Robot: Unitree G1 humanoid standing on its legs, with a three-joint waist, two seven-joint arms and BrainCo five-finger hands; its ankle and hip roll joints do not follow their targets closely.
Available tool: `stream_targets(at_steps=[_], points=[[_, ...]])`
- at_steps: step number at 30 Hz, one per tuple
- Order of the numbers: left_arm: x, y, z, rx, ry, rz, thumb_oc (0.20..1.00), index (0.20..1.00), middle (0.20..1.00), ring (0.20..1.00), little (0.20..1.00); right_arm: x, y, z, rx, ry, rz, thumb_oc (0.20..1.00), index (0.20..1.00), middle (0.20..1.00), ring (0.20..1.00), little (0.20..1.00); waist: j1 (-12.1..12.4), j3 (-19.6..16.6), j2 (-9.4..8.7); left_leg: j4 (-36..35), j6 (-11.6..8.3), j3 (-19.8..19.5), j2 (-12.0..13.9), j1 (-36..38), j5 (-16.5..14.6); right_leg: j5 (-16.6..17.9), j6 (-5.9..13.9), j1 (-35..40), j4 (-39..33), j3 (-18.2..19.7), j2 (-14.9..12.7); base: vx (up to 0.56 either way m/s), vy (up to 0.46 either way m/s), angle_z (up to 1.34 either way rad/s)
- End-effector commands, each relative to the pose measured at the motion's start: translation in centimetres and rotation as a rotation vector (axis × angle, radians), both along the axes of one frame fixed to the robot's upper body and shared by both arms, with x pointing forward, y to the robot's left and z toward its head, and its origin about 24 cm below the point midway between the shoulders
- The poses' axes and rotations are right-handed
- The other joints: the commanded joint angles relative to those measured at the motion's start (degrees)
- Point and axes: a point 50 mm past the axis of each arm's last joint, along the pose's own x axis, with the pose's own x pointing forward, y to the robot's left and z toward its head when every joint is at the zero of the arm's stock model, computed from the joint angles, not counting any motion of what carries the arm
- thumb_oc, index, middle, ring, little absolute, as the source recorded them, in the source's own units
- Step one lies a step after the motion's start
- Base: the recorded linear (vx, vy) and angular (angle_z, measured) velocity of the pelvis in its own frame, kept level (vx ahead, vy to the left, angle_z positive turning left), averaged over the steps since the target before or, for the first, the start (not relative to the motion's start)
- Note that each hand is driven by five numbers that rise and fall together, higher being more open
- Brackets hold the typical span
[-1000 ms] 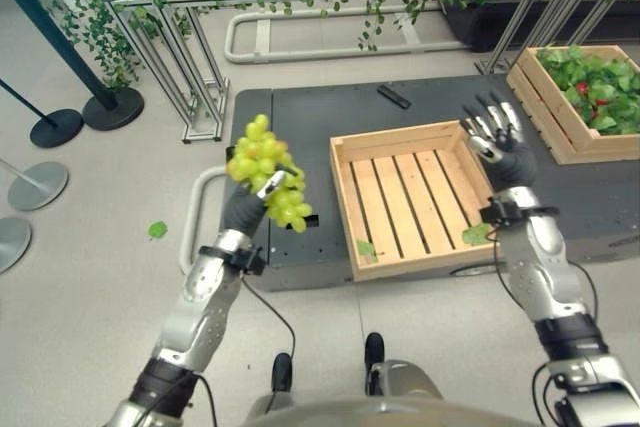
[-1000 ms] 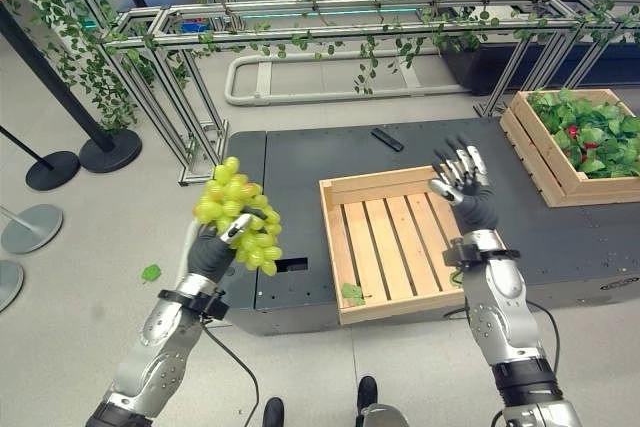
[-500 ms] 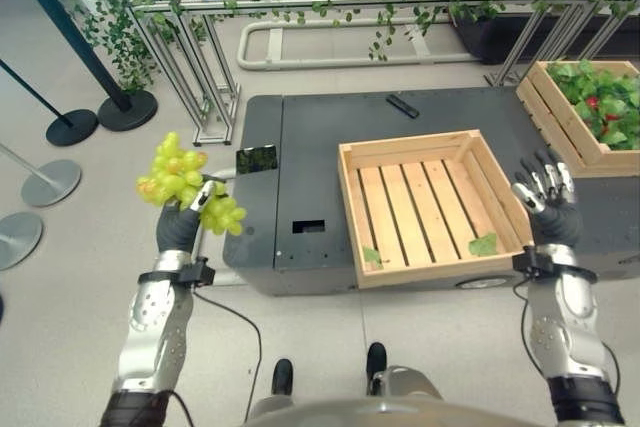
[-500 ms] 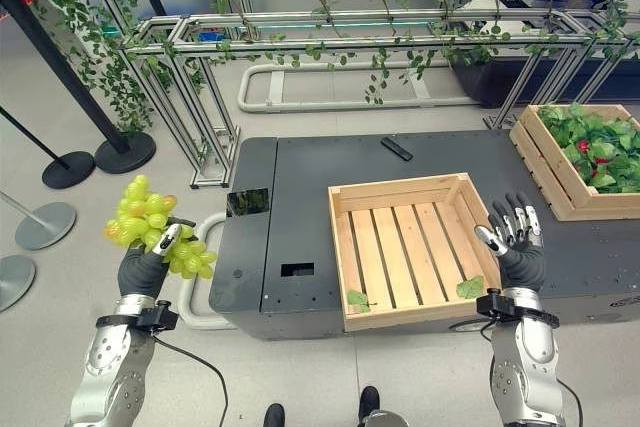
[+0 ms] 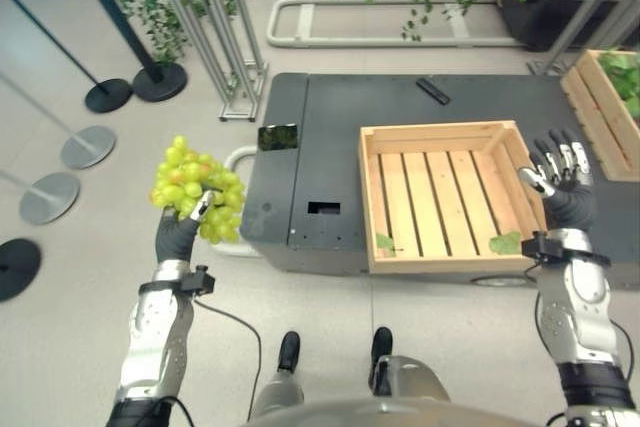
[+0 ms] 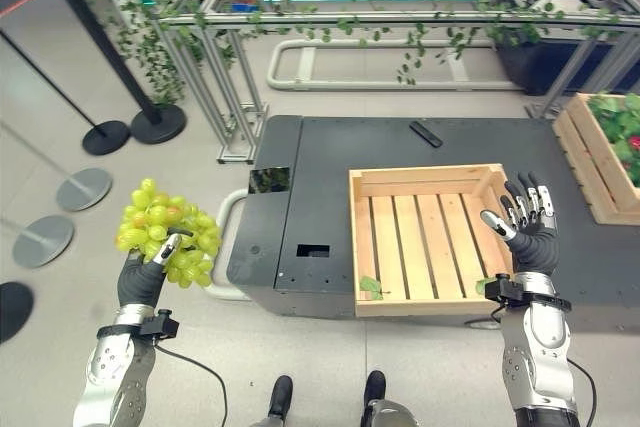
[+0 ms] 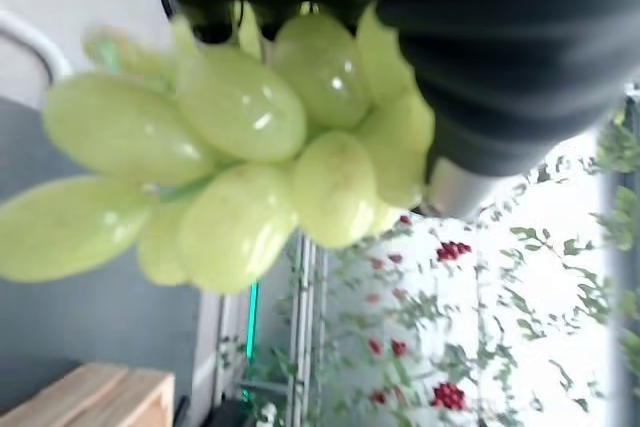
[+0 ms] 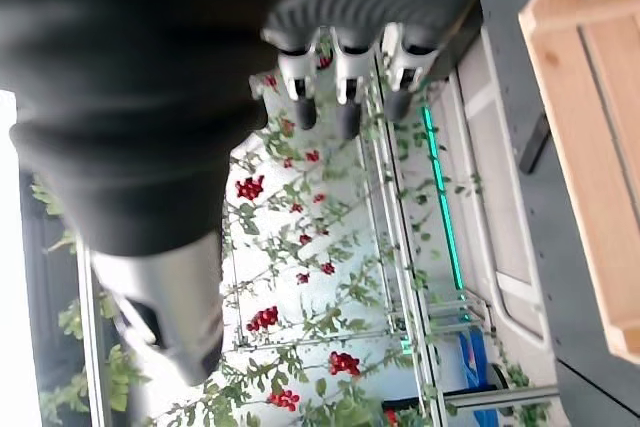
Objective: Pick up the fruits from the basket on one side to the basket on the other side
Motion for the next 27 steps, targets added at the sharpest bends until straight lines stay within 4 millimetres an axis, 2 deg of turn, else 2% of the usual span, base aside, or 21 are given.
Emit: stream_targets(at_steps=[1, 4, 5, 6, 7, 8, 9, 12, 14, 15, 18, 19, 20, 21, 22, 24, 26, 27], points=[[0.0, 1.0, 3.5, 0.078, -0.193, 0.009, 0.2, 0.2, 0.2, 0.2, 0.2, -0.2, 0.2, 2.6, -0.072, -0.132, 0.02, 1.0, 1.0, 1.0, 1.0, 1.0, -2.7, -2.2, 0.25, -8.5, 1.55, -1.1, 4.2, 17.6, 0.5, 2.5, 9.36, 2.1, -4.3, 2.1, 0.7, -0.06, 0.133, -0.17], [-0.2, 1.5, 3.7, 0.101, -0.195, 0.036, 0.2, 0.2, 0.2, 0.2, 0.2, -0.3, 0.3, 2.2, -0.07, -0.114, 0.017, 1.0, 1.0, 1.0, 1.0, 1.0, -3.4, -1.5, 0.74, -8.4, 1.54, -0.6, 5.4, 20.3, -0.6, 3.0, 9.91, 0.5, -1.9, 2.5, -0.3, -0.09, 0.237, 0.07], [-0.3, 1.6, 3.7, 0.12, -0.19, 0.042, 0.2, 0.2, 0.2, 0.2, 0.2, -0.3, 0.4, 2.0, -0.058, -0.109, 0.022, 1.0, 1.0, 1.0, 1.0, 1.0, -4.0, -0.9, 0.57, -8.4, 2.36, 1.0, 4.7, 19.2, -3.2, 4.1, 10.65, 0.1, -1.4, 3.3, -1.7, -0.09, 0.32, 0.28], [-0.3, 1.7, 4.0, 0.143, -0.195, 0.035, 0.2, 0.2, 0.2, 0.2, 0.2, -0.5, 0.4, 1.8, -0.057, -0.101, 0.017, 1.0, 1.0, 1.0, 1.0, 1.0, -4.1, -0.2, -0.19, -7.4, 3.08, 3.9, 3.0, 18.5, -7.5, 5.9, 11.79, 0.3, -1.9, 4.3, -3.6, -0.1, 0.326, 0.31], [-0.3, 1.7, 4.0, 0.144, -0.195, 0.035, 0.2, 0.2, 0.2, 0.2, 0.2, -0.5, 0.4, 1.8, -0.057, -0.101, 0.017, 1.0, 1.0, 1.0, 1.0, 1.0, -3.9, -0.1, -0.31, -7.0, 3.18, 4.1, 2.8, 18.5, -7.7, 6.0, 11.87, 0.3, -2.0, 4.5, -3.6, -0.16, 0.399, 0.12], [-0.2, 1.7, 4.2, 0.175, -0.2, 0.028, 0.2, 0.2, 0.2, 0.2, 0.2, -0.7, 0.5, 1.2, -0.048, -0.077, 0.01, 1.0, 1.0, 1.0, 1.0, 1.0, -4.1, 0.9, -1.47, -5.4, 4.07, 5.9, -0.1, 17.4, -11.6, 9.3, 13.55, 1.0, -4.4, 5.9, -5.7, -0.12, 0.243, -0.02], [-0.2, 1.7, 4.2, 0.176, -0.2, 0.028, 0.2, 0.2, 0.2, 0.2, 0.2, -0.7, 0.6, 1.2, -0.047, -0.077, 0.01, 1.0, 1.0, 1.0, 1.0, 1.0, -4.0, 1.0, -1.66, -4.9, 4.2, 6.1, -0.4, 17.2, -11.8, 9.6, 13.68, 1.0, -4.6, 6.1, -5.8, -0.16, 0.317, -0.14], [-0.2, 2.2, 4.6, 0.215, -0.204, 0.046, 0.2, 0.2, 0.2, 0.2, 0.2, -0.5, 1.2, 0.5, -0.046, -0.047, 0.021, 1.0, 1.0, 1.0, 1.0, 1.0, -3.5, 2.6, -3.12, -1.1, 5.69, 8.8, -4.5, 14.1, -14.4, 13.6, 15.75, 1.1, -8.9, 7.3, -8.5, -0.18, 0.289, -0.25], [-0.2, 2.6, 4.7, 0.248, -0.202, 0.072, 0.2, 0.2, 0.2, 0.2, 0.2, -0.5, 1.7, 0.0, -0.061, -0.023, 0.033, 1.0, 1.0, 1.0, 1.0, 1.0, -3.3, 3.3, -3.07, -0.2, 6.13, 10.8, -5.6, 12.4, -14.4, 13.0, 15.73, 1.3, -11.2, 6.6, -9.1, -0.18, 0.299, -0.7], [-0.2, 2.8, 4.8, 0.271, -0.201, 0.082, 0.2, 0.2, 0.2, 0.2, 0.2, -0.4, 1.9, -0.3, -0.051, -0.013, 0.038, 1.0, 1.0, 1.0, 1.0, 1.0, -3.2, 3.9, -3.07, 0.6, 6.36, 11.6, -6.2, 11.6, -14.2, 14.2, 15.86, 0.9, -11.0, 6.7, -9.7, -0.19, 0.263, -0.81], [-0.2, 3.0, 5.0, 0.278, -0.205, 0.105, 0.2, 0.2, 0.2, 0.2, 0.2, -0.1, 2.4, -0.5, -0.051, 0.002, 0.054, 1.0, 1.0, 1.0, 1.0, 1.0, -2.6, 4.8, -1.94, 0.4, 6.72, 12.9, -6.1, 10.2, -12.3, 10.9, 14.92, 1.0, -8.1, 5.8, -9.3, -0.19, 0.185, -0.53], [-0.2, 3.1, 5.0, 0.281, -0.206, 0.113, 0.2, 0.2, 0.2, 0.2, 0.2, -0.2, 2.5, -0.9, -0.047, 0.019, 0.058, 1.0, 1.0, 1.0, 1.0, 1.0, -2.3, 4.3, -1.14, -2.4, 7.1, 13.7, -6.1, 9.3, -9.2, 7.5, 13.57, 2.8, -2.6, 6.8, -8.4, -0.28, 0.222, -0.37], [-0.2, 3.1, 5.0, 0.281, -0.206, 0.113, 0.2, 0.2, 0.2, 0.2, 0.2, -0.2, 2.5, -0.9, -0.047, 0.019, 0.058, 1.0, 1.0, 1.0, 1.0, 1.0, -2.3, 4.3, -1.21, -2.5, 7.11, 13.7, -6.1, 9.3, -9.1, 7.5, 13.58, 2.7, -2.6, 6.9, -8.5, -0.34, 0.209, -0.43], [-0.1, 3.1, 5.1, 0.281, -0.209, 0.12, 0.2, 0.2, 0.2, 0.2, 0.2, -0.3, 2.3, -1.1, -0.057, 0.029, 0.059, 1.0, 1.0, 1.0, 1.0, 1.0, -1.7, 2.7, -0.54, -5.4, 7.38, 13.9, -5.9, 8.7, -7.0, 4.4, 12.83, 4.8, 2.8, 8.0, -7.3, -0.19, 0.089, -0.29], [-0.1, 3.0, 5.0, 0.276, -0.206, 0.118, 0.2, 0.2, 0.2, 0.2, 0.2, -0.4, 2.2, -1.2, -0.056, 0.035, 0.057, 1.0, 1.0, 1.0, 1.0, 1.0, -1.6, 2.0, -0.44, -5.9, 7.45, 14.0, -5.8, 8.5, -6.8, 3.1, 12.7, 6.2, 4.5, 9.2, -6.7, -0.21, 0.083, -0.28], [0.0, 3.0, 5.0, 0.283, -0.207, 0.115, 0.2, 0.2, 0.2, 0.2, 0.2, -0.4, 2.3, -1.4, -0.049, 0.04, 0.056, 1.0, 1.0, 1.0, 1.0, 1.0, -1.4, 1.2, -0.76, -6.2, 7.54, 14.0, -6.2, 8.1, -6.5, 2.7, 12.62, 7.2, 4.6, 10.5, -6.2, -0.04, -0.023, -0.09], [0.1, 2.7, 5.1, 0.281, -0.214, 0.114, 0.2, 0.2, 0.2, 0.2, 0.2, -0.6, 2.3, -1.5, -0.054, 0.043, 0.069, 1.0, 1.0, 1.0, 1.0, 1.0, -1.7, 0.1, -1.44, -5.8, 7.53, 13.8, -6.9, 7.7, -7.0, 1.1, 12.61, 10.2, 0.3, 14.3, -3.9, -0.01, -0.107, -0.35], [0.0, 2.7, 5.0, 0.281, -0.216, 0.119, 0.2, 0.2, 0.2, 0.2, 0.2, -0.6, 2.3, -1.5, -0.05, 0.042, 0.072, 1.0, 1.0, 1.0, 1.0, 1.0, -1.6, -0.2, -1.5, -5.6, 7.4, 13.9, -6.6, 7.5, -7.0, 0.8, 12.75, 10.6, -1.1, 14.5, -3.6, -0.02, -0.132, -0.43]])
